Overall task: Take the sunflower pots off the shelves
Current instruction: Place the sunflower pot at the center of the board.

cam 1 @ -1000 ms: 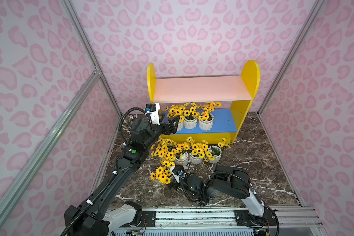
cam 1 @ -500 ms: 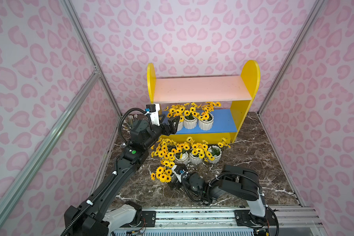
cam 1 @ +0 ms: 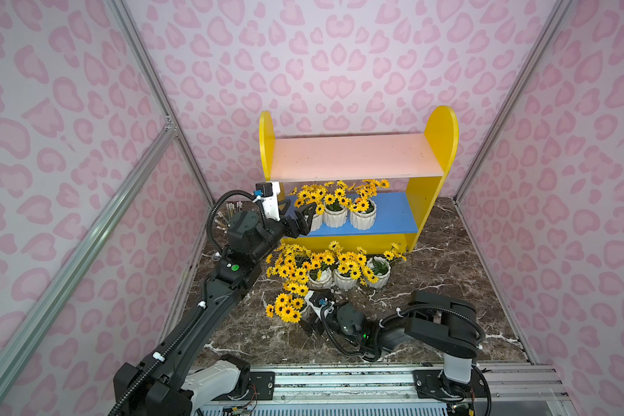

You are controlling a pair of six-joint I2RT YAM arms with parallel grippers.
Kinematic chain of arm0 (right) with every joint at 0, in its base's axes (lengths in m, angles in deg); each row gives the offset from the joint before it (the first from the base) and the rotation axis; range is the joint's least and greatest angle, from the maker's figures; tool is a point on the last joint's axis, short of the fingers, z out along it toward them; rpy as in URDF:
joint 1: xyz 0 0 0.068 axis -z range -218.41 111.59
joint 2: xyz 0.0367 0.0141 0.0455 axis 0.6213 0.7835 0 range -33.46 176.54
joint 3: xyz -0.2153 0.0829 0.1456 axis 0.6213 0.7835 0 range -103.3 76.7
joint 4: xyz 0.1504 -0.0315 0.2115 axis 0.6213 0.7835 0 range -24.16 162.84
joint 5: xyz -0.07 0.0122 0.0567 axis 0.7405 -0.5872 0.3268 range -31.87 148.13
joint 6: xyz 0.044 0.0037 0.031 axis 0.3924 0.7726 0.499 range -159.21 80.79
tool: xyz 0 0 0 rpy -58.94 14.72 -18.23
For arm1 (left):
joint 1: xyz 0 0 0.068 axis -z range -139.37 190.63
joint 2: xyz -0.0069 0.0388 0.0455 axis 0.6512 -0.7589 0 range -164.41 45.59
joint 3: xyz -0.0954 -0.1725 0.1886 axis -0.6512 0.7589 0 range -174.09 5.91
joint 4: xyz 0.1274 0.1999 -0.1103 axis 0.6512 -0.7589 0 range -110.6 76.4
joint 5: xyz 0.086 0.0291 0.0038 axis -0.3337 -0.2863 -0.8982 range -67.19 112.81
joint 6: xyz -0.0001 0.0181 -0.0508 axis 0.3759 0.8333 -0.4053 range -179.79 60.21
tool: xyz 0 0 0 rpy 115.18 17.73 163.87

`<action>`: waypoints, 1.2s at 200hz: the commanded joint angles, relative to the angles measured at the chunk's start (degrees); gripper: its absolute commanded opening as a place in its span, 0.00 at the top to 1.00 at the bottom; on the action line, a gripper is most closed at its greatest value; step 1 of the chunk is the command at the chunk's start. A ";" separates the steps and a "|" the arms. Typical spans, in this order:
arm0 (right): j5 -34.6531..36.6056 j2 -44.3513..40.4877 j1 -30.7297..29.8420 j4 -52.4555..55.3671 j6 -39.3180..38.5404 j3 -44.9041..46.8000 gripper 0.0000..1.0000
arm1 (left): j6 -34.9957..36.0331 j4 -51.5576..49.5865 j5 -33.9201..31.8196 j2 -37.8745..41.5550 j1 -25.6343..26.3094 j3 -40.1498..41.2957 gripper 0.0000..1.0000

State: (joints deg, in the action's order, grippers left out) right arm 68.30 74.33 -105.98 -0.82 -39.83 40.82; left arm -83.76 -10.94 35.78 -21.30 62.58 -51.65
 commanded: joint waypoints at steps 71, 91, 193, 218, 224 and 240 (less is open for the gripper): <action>4.04 -15.39 0.27 17.62 -3.80 2.95 0.03 | 0.15 2.89 2.75 1.36 -0.16 0.21 0.03; 6.21 -23.50 1.36 22.57 -5.72 4.69 0.05 | -0.65 3.53 4.58 1.11 -0.14 0.17 0.03; -7.05 -35.46 39.30 33.62 -0.56 -7.33 0.02 | -6.68 8.31 13.62 -3.72 0.35 0.96 0.03; -12.49 -30.15 42.99 30.35 -1.28 -9.67 0.02 | -6.80 8.23 14.12 -4.30 0.46 0.71 0.03; -13.10 -28.96 43.68 29.39 -1.07 -9.89 0.02 | -6.88 8.32 14.12 -4.23 0.46 0.77 0.03; -16.63 -26.30 45.72 26.61 -0.35 -10.32 0.02 | -6.46 8.18 13.62 -3.99 0.46 0.85 0.03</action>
State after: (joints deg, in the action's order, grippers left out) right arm 58.56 45.13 -62.31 31.55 -40.33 31.79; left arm -90.03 -5.28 49.16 -25.43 62.98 -50.78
